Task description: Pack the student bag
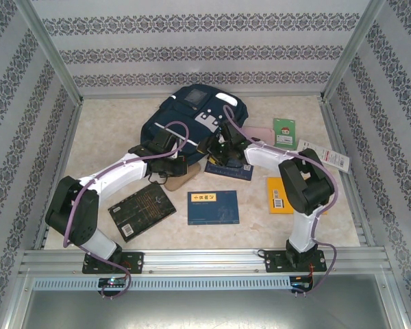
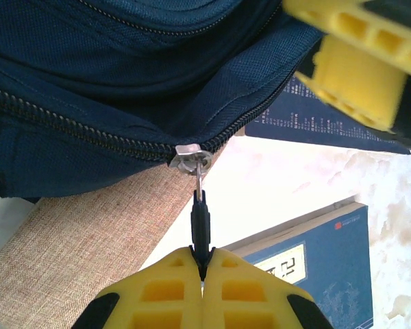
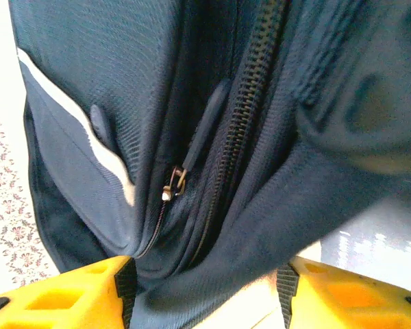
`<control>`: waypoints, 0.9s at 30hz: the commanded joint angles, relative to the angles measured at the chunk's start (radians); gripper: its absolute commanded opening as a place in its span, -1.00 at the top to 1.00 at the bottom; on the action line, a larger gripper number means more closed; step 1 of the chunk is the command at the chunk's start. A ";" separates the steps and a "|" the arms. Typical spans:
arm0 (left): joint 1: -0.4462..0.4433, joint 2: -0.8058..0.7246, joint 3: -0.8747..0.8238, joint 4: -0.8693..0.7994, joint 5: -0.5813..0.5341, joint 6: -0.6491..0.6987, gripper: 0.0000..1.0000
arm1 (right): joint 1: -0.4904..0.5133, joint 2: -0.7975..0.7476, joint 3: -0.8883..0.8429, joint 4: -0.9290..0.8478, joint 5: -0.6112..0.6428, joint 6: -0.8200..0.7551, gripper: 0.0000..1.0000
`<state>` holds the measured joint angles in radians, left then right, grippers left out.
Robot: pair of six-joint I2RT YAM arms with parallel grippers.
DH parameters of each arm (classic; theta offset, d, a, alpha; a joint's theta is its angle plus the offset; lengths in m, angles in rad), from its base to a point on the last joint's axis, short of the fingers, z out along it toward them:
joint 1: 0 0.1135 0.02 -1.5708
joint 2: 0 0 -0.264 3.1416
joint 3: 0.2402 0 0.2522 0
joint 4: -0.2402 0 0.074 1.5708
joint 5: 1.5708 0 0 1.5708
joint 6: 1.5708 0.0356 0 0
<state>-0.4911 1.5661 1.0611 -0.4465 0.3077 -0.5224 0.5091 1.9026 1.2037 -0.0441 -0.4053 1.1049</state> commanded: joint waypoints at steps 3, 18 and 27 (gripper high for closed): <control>-0.019 -0.004 0.020 -0.081 0.002 0.035 1.00 | 0.022 0.062 0.052 0.082 0.001 0.073 0.13; 0.085 0.025 0.181 -0.330 -0.269 0.126 1.00 | -0.053 -0.041 0.290 -0.202 0.064 -0.180 1.00; 0.250 0.106 0.236 -0.375 -0.291 0.185 1.00 | -0.179 -0.173 0.264 -0.294 0.028 -0.285 1.00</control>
<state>-0.2798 1.6463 1.2758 -0.7330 0.0765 -0.3817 0.3878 1.8290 1.4528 -0.3664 -0.4343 0.9085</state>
